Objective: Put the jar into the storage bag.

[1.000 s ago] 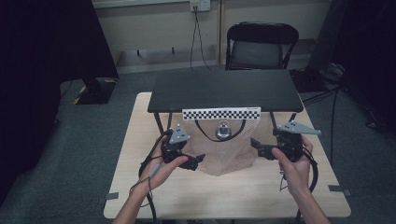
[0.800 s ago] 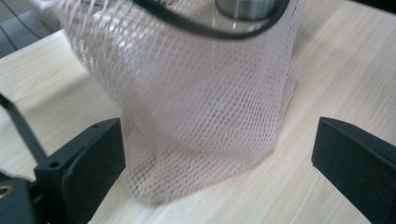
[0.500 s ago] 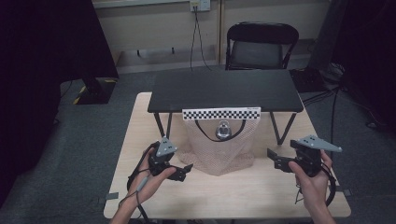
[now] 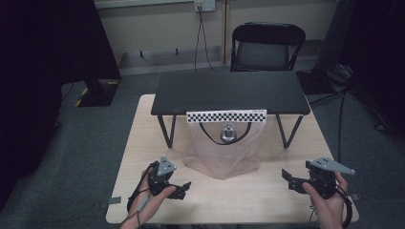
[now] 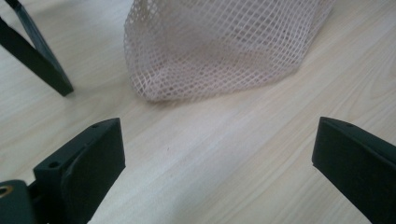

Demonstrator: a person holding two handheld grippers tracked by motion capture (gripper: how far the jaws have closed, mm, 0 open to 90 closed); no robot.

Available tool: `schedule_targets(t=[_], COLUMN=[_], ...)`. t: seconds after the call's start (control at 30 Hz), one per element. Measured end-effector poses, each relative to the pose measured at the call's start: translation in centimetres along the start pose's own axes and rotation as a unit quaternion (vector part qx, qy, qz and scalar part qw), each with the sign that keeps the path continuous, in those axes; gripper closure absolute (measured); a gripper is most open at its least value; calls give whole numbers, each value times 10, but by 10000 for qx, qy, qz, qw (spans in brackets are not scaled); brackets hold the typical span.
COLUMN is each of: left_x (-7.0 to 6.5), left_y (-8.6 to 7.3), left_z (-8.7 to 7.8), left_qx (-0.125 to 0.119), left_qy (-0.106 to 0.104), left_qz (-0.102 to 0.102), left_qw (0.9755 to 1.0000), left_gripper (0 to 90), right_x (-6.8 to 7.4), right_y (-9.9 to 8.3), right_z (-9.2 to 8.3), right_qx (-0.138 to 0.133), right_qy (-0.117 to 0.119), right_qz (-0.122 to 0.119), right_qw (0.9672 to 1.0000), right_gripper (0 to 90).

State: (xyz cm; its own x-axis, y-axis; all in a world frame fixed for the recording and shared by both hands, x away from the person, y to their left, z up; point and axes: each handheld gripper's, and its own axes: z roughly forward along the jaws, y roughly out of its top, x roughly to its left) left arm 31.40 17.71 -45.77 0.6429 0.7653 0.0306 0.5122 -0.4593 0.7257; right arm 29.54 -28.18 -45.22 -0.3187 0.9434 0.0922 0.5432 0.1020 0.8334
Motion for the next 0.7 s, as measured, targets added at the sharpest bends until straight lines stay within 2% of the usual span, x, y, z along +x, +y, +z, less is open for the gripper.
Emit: schedule_targets(t=[0.1, 0.13, 0.27, 0.33, 0.37, 0.4, 0.5, 0.67, 0.7], left_x=[0, 0, 1, 2, 3, 3, 2, 1, 1], left_y=[-5, -11, -19, -22, -27, -28, -31, -35, -37], left_z=[2, 6, 13, 15, 19, 20, 22, 25, 27], left_qx=[57, 115, 238, 309, 430, 468, 526, 615, 720], left_qy=[24, 119, 148, 203, 177, 120, 240, 240, 250], left_qz=[-72, -112, -114, -86, -121, -145, -99, -145, -154], left_qw=[10000, 9998, 9995, 9993, 9988, 9987, 9983, 9977, 9970], left_gripper=[23, 23, 25, 25, 28, 29, 28, 29, 29], right_x=[-1, -1, -1, 0, 0, 0, -1, -3, -3], right_y=[-6, -12, -21, -26, -28, -29, -32, -37, -38], right_z=[3, 6, 14, 20, 24, 26, 32, 41, 42], right_qx=[61, 147, 276, 354, 407, 433, 513, 676, 697], right_qy=[-36, -105, -216, -319, -388, -398, -456, -490, -514], right_qz=[-3, -30, -102, -222, -257, -245, -226, -184, -202], right_qw=[10000, 9998, 9993, 9986, 9981, 9980, 9974, 9963, 9960], right_gripper=[63, 64, 65, 65, 65, 65, 65, 66, 65])
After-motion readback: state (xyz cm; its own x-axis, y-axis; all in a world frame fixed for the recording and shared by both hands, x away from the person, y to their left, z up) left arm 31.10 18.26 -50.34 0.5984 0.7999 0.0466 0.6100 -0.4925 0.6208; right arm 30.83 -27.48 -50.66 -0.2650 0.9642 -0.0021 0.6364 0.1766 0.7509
